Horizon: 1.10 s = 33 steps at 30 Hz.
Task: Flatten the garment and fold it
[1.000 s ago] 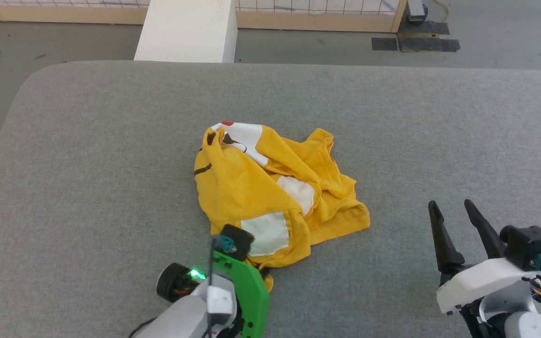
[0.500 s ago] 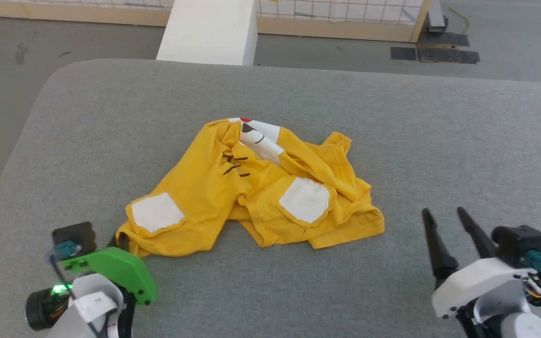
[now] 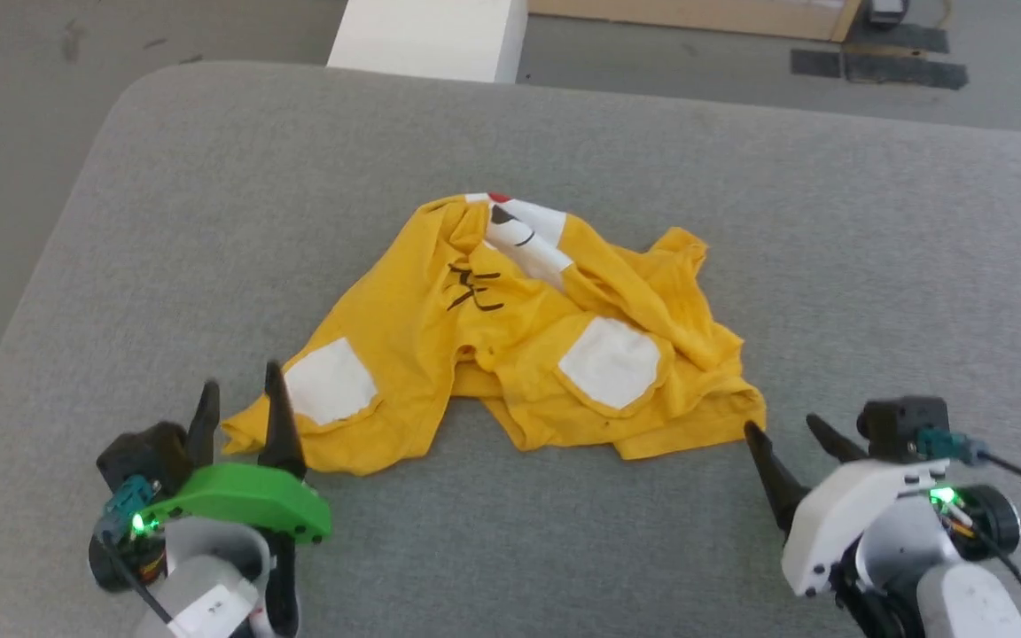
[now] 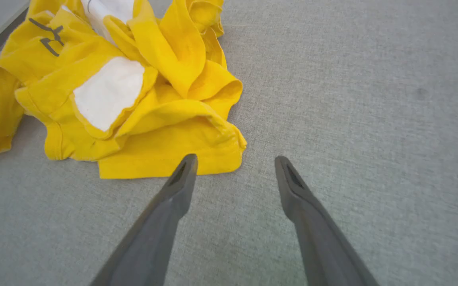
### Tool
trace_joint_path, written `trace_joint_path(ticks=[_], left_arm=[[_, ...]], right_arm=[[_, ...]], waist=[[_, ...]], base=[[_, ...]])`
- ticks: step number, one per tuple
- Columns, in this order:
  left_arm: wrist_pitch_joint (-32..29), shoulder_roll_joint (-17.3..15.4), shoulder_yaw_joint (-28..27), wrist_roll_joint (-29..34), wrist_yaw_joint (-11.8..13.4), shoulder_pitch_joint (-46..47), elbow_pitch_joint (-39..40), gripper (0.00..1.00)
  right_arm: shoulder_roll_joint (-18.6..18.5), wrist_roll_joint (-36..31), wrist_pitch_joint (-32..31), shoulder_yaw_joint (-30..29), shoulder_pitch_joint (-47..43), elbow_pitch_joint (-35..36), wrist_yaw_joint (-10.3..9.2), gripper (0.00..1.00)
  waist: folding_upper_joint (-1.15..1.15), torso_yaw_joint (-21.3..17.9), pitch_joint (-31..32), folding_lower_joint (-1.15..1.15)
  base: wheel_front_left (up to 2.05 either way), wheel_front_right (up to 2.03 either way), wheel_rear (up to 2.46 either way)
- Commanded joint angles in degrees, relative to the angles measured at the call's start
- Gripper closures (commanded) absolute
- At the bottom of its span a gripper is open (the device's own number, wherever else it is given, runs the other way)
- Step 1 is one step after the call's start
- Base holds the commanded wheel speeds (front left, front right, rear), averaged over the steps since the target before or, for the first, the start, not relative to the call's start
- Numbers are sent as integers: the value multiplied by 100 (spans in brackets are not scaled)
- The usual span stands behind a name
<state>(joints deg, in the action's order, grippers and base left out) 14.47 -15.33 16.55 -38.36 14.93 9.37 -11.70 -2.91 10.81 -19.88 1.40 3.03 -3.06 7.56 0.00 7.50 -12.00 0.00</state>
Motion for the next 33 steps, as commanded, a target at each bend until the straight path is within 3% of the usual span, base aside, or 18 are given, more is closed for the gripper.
trace_joint_path(ticks=[1, 6, 7, 9, 10, 16, 24, 29, 33], left_arm=[[47, 110, -127, 270, -71, 126, 138, 0], [50, 587, -483, 959, -458, 46, 377, 0], [51, 668, -550, 1057, -539, 19, 362, 0], [51, 792, -661, 1197, -675, -24, 307, 0], [51, 837, -708, 1249, -727, -40, 280, 0], [52, 1011, -1046, 1487, -1000, -165, 109, 0], [52, 1060, -1211, 1644, -1300, -288, -183, 0], [-54, 962, -1098, 1639, -1522, -263, -435, 0], [-484, 783, -939, 1645, -1686, -247, -484, 0]], right_arm=[[3, -73, -68, -12, 167, -46, -8, 0], [3, -360, -686, 77, 431, -412, -8, 0], [3, -414, -847, 99, 464, -485, -8, 45], [3, -486, -1033, 134, 502, -543, -8, 72], [3, -487, -1072, 133, 503, -543, -8, 100], [3, -571, -1039, -335, 397, -417, -8, 100], [-113, -1044, -997, -2016, 154, 56, -8, 100], [-303, -1131, -1032, -2759, 139, 100, -8, 100], [-317, -1103, -952, -2995, 205, 33, -8, 100]], waist=[[0, 170, -154, 0], [0, 359, -261, 0], [0, 384, -265, 0], [0, 417, -254, 0], [0, 425, -237, 0], [0, 336, -12, 0], [0, 137, 254, 0], [0, 39, 262, 0], [0, -23, 236, 0]], base=[[0, 0, 0], [0, 0, 0], [0, 0, 0], [0, 0, 0], [0, 0, 0], [0, 0, 0], [0, 0, 0], [0, 0, 0], [0, 0, 0]])
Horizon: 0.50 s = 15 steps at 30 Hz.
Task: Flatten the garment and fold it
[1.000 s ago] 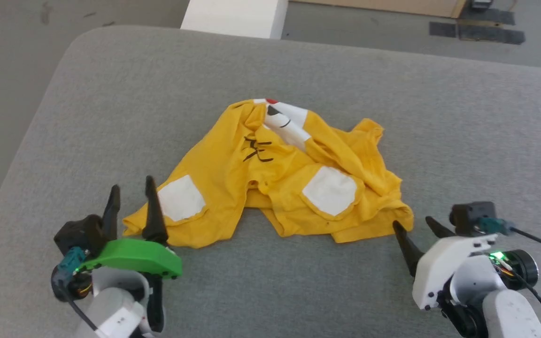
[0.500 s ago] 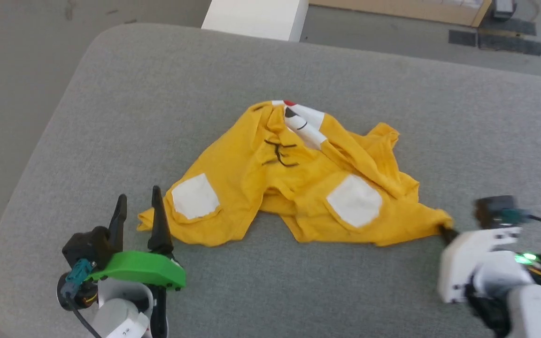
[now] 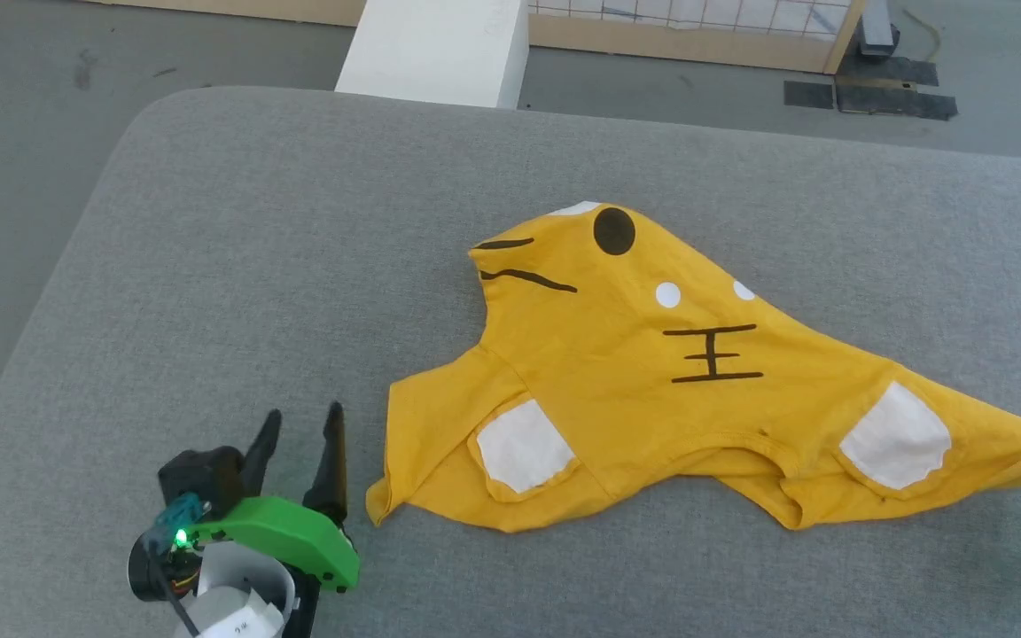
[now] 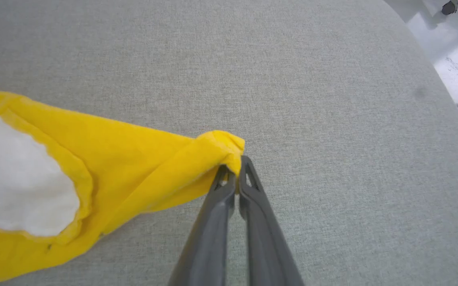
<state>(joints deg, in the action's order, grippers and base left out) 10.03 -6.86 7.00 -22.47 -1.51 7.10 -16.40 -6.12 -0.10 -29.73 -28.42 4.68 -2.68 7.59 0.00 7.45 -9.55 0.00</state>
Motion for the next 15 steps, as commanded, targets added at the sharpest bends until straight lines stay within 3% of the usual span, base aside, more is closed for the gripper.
trace_joint_path(ticks=[1, 5, 9, 11, 15], left_arm=[[-188, -102, 64, 35, -97, -27, -10, 0], [-909, -242, 383, -202, -399, -100, 175, 0], [-1608, -450, 733, -405, -520, -205, 461, 0], [-1991, -526, 821, -457, -500, -272, 534, 0], [-2672, -638, 874, -412, -205, -381, 617, 0]], right_arm=[[13, -3, 59, -37, 47, -23, -10, 100], [91, 71, 196, -77, 57, -77, -10, 100], [166, 119, 310, -56, 43, -91, -10, 100], [192, 123, 336, -37, 34, -87, -10, 100], [231, 131, 371, 33, 22, -58, -10, 100]], waist=[[0, -26, -10, 0], [0, -79, -7, 0], [0, -144, 16, 0], [0, -177, 29, 0], [0, -256, 50, 0]], base=[[0, 0, 0], [0, 0, 0], [0, 0, 0], [0, 0, 0], [0, 0, 0]])
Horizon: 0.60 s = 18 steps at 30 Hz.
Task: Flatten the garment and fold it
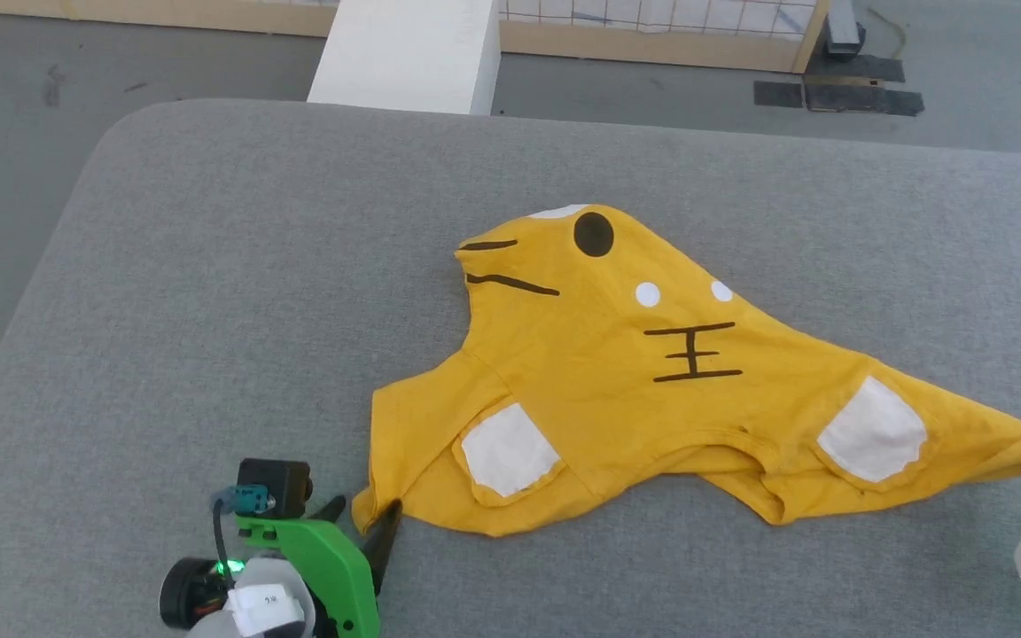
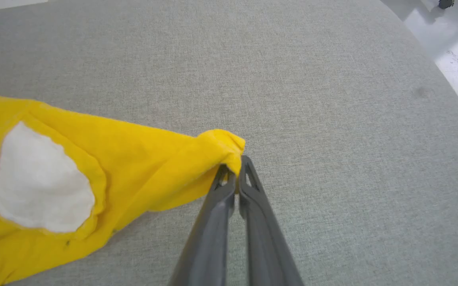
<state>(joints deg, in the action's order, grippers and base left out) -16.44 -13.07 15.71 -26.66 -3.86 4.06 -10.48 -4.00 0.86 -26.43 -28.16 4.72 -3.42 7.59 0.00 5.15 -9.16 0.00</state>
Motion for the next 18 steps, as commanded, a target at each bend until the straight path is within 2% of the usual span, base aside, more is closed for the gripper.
trace_joint_path(ticks=[1, 11, 12, 13, 14, 18], left_arm=[[-129, -9, 5, -24, 69, -94, 52, 0], [-582, -21, -28, 7, 486, -52, 102, 0], [-679, -31, -18, -2, 510, -44, 82, 51], [-757, -51, 5, -6, 505, -39, 72, 69], [-836, -68, 19, -24, 498, -33, 69, 100], [-883, -148, -2, -95, 415, 24, 163, 100]], right_arm=[[26, 39, 47, 24, 18, 27, -10, 100], [79, 125, 55, 255, -10, 108, -10, 100], [82, 134, 51, 274, -16, 110, -10, 100], [84, 139, 41, 293, -23, 108, -10, 100], [87, 148, 33, 313, -26, 108, -10, 100], [93, 189, 16, 392, -29, 110, -10, 100]], waist=[[0, -43, 11, 0], [0, -223, -86, 0], [0, -237, -94, 0], [0, -249, -101, 0], [0, -262, -109, 0], [0, -300, -109, 0]], base=[[0, 0, 0], [0, 0, 0], [0, 0, 0], [0, 0, 0], [0, 0, 0], [0, 0, 0]])
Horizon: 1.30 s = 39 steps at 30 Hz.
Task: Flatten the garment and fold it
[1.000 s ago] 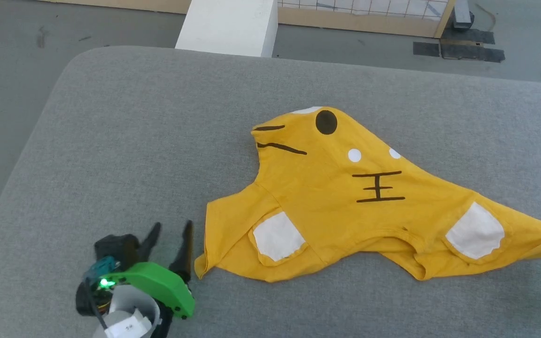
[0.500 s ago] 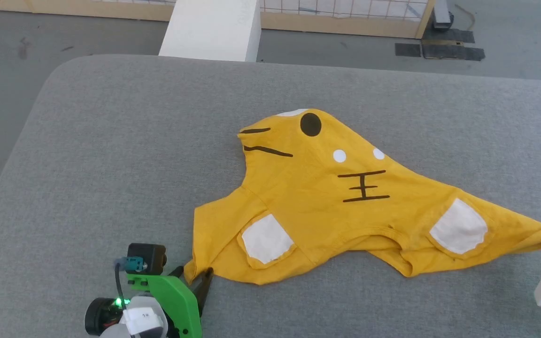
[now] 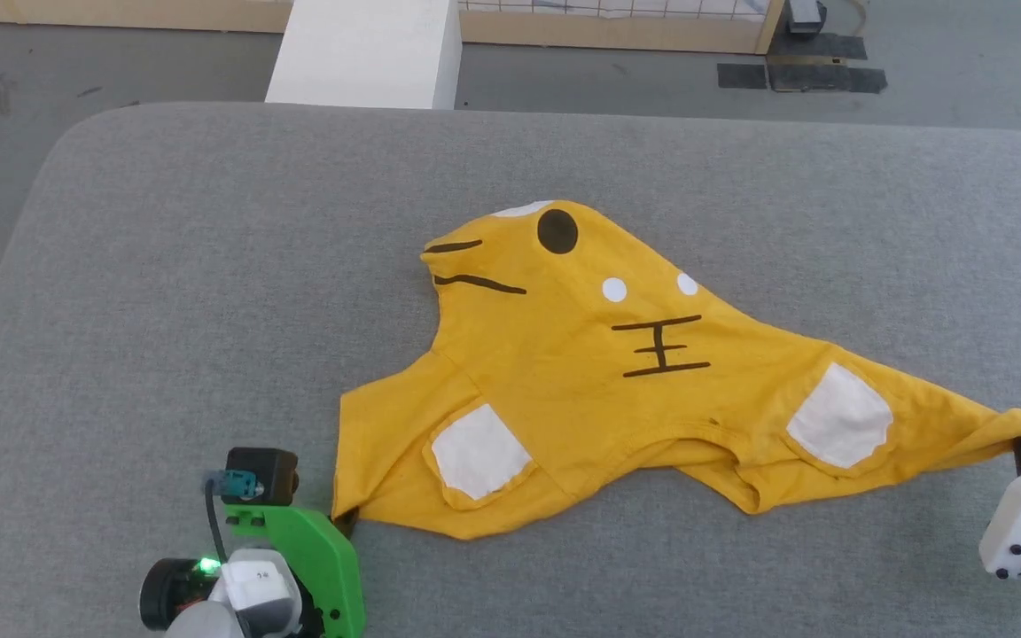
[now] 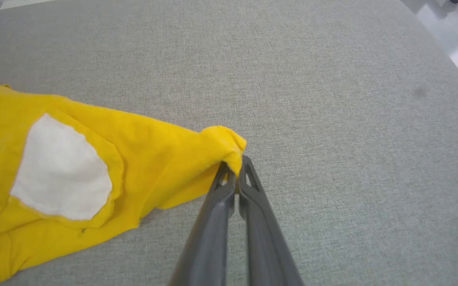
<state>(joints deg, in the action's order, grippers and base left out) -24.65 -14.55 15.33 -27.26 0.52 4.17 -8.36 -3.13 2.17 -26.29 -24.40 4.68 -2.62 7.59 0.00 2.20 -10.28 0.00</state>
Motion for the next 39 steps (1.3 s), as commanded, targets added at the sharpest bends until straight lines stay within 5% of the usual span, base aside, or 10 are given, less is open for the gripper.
trace_joint_path(ticks=[1, 7, 14, 24, 34, 39], left_arm=[[-53, -20, 23, -58, -56, 36, -18, 100], [-91, 3, -221, -786, -482, 326, 480, 100], [-282, -367, -715, -1389, -670, 1520, 1150, 100], [-56, -485, -1353, -1159, -93, 4512, 802, 100], [1459, -482, -1599, -316, 351, 7387, -141, 100], [2379, -406, -1739, -244, 286, 8298, -588, 100]], right_arm=[[6, 61, -2, 32, -28, 41, -10, 100], [-165, 185, -159, 267, 91, 226, -10, 100], [-1051, 532, -660, 1013, 989, 655, -10, 100], [-2108, 965, -1176, 2292, 4019, 446, -10, 100], [-1842, 451, -324, 2453, 7204, -597, -10, 100], [-1648, 33, 356, 2282, 8225, -955, -10, 100]], waist=[[0, -9, 7, 0], [0, -71, -25, 0], [0, -287, -371, 0], [0, -672, -1509, 0], [0, -871, -2422, 0], [0, -879, -2554, 0]], base=[[0, 0, 0], [0, 0, 0], [0, 0, 0], [0, 0, 0], [0, 0, 0], [0, 0, 0]])
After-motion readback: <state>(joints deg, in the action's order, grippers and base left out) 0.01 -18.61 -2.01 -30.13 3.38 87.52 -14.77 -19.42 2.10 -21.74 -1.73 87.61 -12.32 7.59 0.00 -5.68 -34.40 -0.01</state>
